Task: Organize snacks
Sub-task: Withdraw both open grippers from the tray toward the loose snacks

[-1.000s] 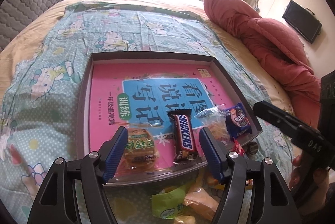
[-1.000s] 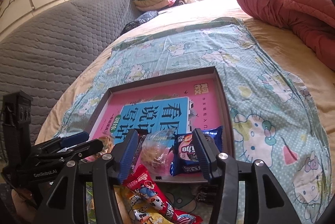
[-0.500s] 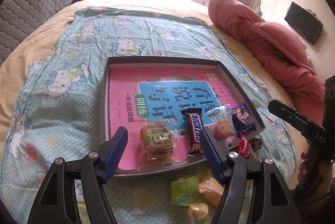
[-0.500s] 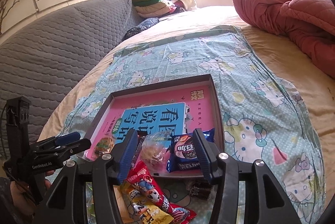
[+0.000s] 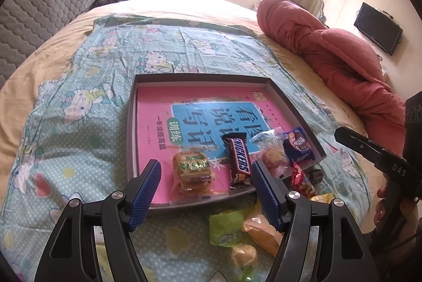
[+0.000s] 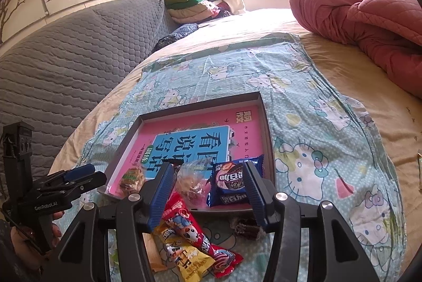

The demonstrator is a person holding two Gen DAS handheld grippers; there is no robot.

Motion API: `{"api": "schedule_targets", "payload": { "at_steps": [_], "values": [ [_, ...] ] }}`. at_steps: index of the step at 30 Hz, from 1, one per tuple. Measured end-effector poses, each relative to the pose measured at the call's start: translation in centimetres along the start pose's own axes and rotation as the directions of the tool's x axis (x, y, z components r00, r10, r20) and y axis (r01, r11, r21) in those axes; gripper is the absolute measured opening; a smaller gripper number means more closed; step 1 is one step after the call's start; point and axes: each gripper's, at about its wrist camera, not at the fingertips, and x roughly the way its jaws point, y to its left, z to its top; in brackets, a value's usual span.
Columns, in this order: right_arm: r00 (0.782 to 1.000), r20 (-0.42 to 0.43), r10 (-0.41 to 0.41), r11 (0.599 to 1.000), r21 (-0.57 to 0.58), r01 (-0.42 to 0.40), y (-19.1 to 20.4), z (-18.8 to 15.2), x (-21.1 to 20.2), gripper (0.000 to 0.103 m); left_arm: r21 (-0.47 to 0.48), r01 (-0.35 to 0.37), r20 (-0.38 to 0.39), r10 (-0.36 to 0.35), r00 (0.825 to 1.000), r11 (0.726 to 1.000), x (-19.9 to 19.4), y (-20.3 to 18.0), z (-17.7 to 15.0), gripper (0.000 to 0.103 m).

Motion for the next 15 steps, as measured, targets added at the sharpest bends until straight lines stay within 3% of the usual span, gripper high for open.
{"api": "schedule_targets", "payload": {
  "at_steps": [15],
  "values": [
    [1.000, -0.029, -0.002, 1.000, -0.004, 0.002, -0.1, -1.3, -1.0, 0.054, 0.016, 0.007, -0.029, -0.007, 1.000, 1.000, -0.8, -1.1, -2.0, 0.073]
  ]
}}
